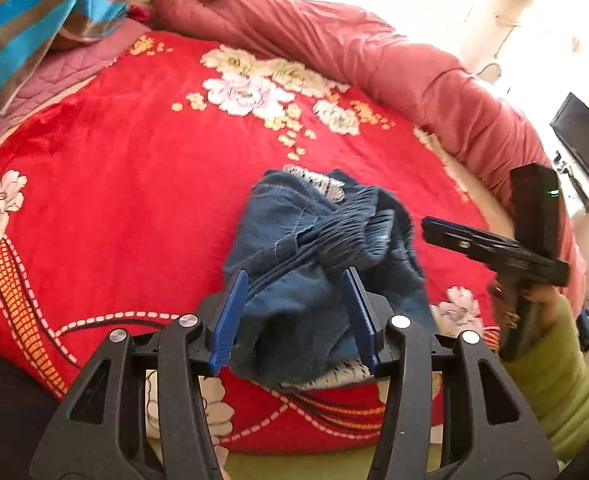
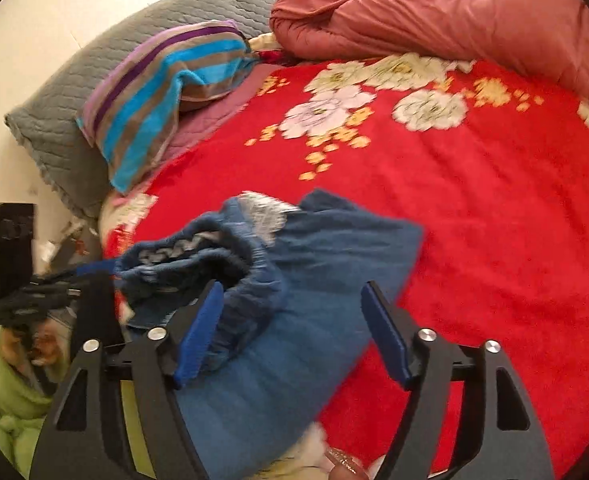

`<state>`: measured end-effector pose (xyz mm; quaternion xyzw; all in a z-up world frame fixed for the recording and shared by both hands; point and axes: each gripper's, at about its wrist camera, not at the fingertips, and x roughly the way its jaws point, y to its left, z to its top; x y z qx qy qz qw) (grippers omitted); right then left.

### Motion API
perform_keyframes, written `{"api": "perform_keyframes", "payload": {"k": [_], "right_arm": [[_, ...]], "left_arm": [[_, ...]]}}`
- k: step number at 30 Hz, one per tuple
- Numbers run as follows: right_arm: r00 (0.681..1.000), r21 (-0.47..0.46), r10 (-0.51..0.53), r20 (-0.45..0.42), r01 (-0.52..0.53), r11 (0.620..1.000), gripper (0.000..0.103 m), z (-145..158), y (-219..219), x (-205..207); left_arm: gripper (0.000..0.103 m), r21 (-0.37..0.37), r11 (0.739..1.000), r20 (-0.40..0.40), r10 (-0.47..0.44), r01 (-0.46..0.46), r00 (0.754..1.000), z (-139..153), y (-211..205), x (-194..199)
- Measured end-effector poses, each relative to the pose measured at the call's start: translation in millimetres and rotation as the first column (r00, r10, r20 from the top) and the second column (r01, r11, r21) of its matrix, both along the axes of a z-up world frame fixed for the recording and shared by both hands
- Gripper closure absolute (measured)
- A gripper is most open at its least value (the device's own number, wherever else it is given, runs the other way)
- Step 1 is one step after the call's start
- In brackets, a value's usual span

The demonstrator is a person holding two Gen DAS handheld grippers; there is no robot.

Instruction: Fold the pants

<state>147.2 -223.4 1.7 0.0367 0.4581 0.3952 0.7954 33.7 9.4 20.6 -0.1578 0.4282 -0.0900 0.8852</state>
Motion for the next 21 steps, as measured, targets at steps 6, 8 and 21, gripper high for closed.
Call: {"api": "perform_keyframes", "payload": {"k": [6, 8, 21], "right_arm": [[0.998, -0.067, 0.054, -0.028, -0.055, 0.996, 0.029, -11, 35, -1], [0.998, -0.070, 0.043, -0.048, -0.046, 0.997, 0.073, -16, 36, 5], [0.993, -0.081, -0.100, -0.069, 0.095, 0.992, 0.064, -15, -28, 6]], "left_arm": [[0.066, 0.109, 0.989, 0.004, -0.098, 0.097, 0.995, -6, -37, 11], [0.091, 0.139, 0.986, -0.009, -0.095, 0.096, 0.995, -10, -40, 18], [0.094, -0.006, 0.936, -0.029, -0.353, 0.353, 0.935, -19, -84, -5]]}}
